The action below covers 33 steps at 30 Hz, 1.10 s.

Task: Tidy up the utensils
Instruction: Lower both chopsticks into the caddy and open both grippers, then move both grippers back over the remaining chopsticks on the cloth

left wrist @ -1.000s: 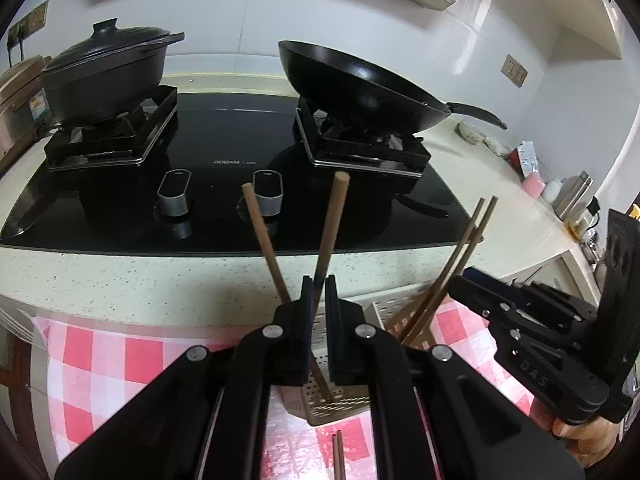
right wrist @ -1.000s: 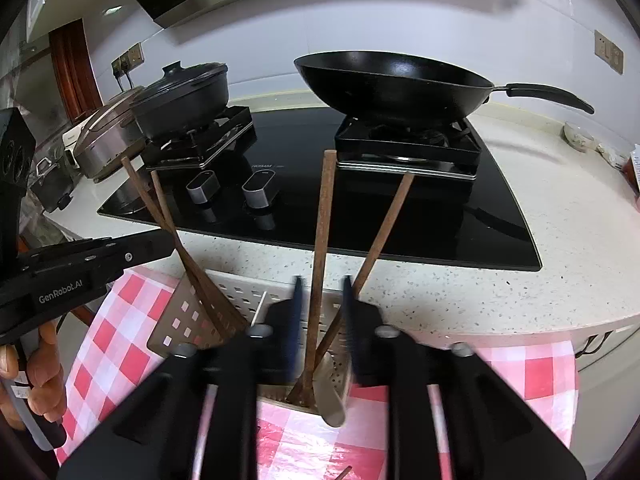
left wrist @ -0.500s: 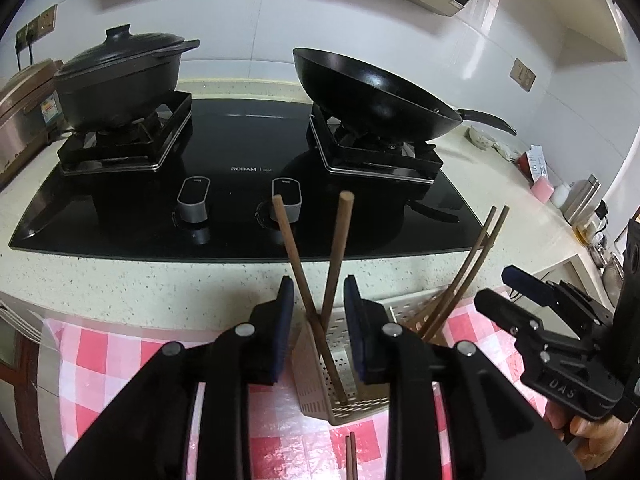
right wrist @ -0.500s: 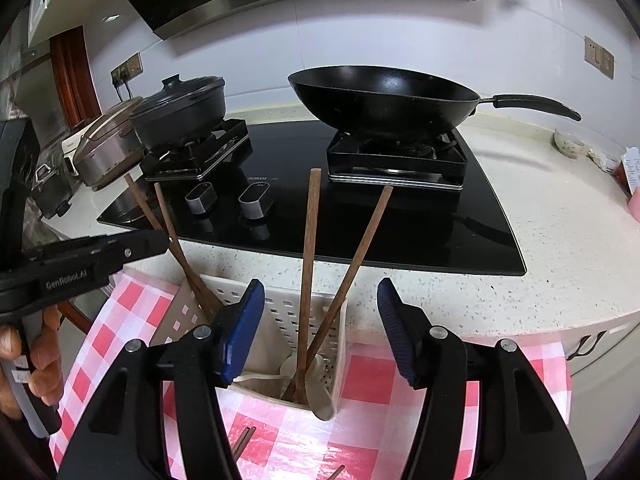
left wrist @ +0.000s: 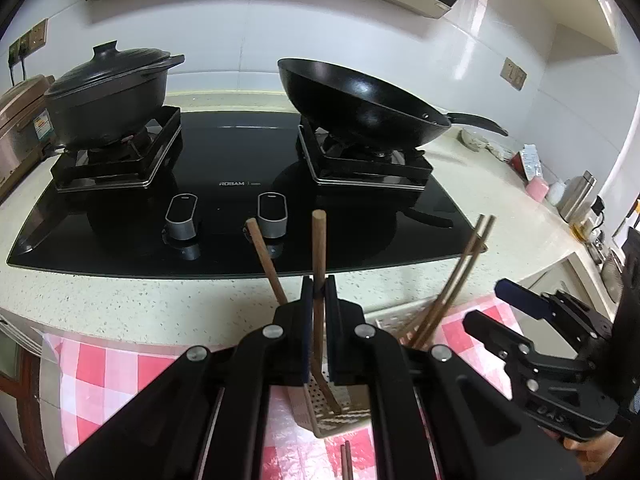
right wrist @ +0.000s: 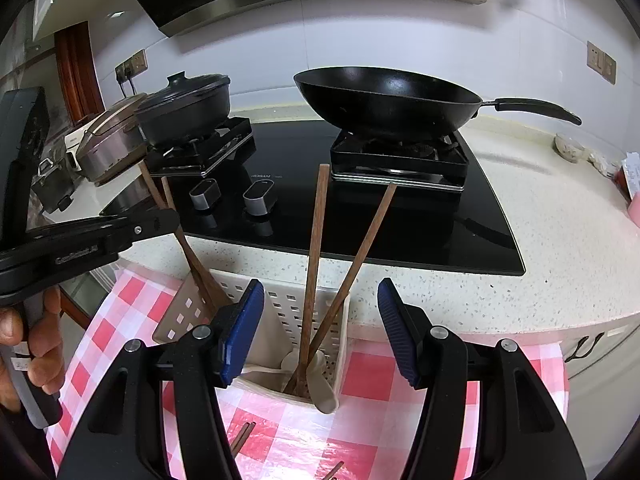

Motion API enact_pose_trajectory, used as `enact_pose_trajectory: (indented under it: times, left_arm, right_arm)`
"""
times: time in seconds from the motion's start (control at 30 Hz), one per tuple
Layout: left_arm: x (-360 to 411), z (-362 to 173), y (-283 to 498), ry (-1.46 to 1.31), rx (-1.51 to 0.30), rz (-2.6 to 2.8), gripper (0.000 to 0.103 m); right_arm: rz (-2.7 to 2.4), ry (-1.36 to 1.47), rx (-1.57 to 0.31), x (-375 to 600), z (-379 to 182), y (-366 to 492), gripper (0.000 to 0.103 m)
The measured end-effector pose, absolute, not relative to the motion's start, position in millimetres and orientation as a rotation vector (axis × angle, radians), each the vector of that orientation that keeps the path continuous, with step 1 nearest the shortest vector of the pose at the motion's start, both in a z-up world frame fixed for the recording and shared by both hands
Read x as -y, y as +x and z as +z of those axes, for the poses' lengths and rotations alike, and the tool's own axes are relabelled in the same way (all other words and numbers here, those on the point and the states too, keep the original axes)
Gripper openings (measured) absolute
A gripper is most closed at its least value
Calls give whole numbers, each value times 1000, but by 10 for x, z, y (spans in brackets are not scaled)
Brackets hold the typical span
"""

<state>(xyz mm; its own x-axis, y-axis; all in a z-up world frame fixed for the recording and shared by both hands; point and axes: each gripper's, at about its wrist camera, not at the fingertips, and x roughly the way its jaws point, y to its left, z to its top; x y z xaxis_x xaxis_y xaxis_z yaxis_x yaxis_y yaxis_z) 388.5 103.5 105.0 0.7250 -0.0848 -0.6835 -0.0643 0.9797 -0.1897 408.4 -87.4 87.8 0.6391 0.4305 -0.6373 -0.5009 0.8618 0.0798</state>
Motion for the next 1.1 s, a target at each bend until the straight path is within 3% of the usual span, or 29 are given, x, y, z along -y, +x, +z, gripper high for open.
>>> enact_pose_trajectory:
  times: [0.33, 0.57, 0.77, 0.87, 0.93, 1.1]
  left_arm:
    - [-917, 1366, 3692, -182, -790, -109, 6]
    - [-1003, 1010, 3972, -266, -918, -151, 6]
    - [-1028, 942, 4071, -206, -898, -74, 7]
    - [-1008, 980, 4041, -179, -866, -58, 18]
    - [-988, 1056, 3975, -163, -833, -53, 35]
    - [-989, 1238, 3750, -155, -759, -38, 36]
  right_arm:
    - [535, -102, -691, 882, 908, 4089, 58]
    - [547, -108, -688, 857, 914, 4054, 61]
    - [528, -133, -663, 860, 946, 4026, 66]
    - [503, -139, -642, 889, 954, 3996, 67]
    - [495, -130, -637, 937, 951, 3970, 67]
    - [474, -106, -620, 1114, 906, 3833, 69]
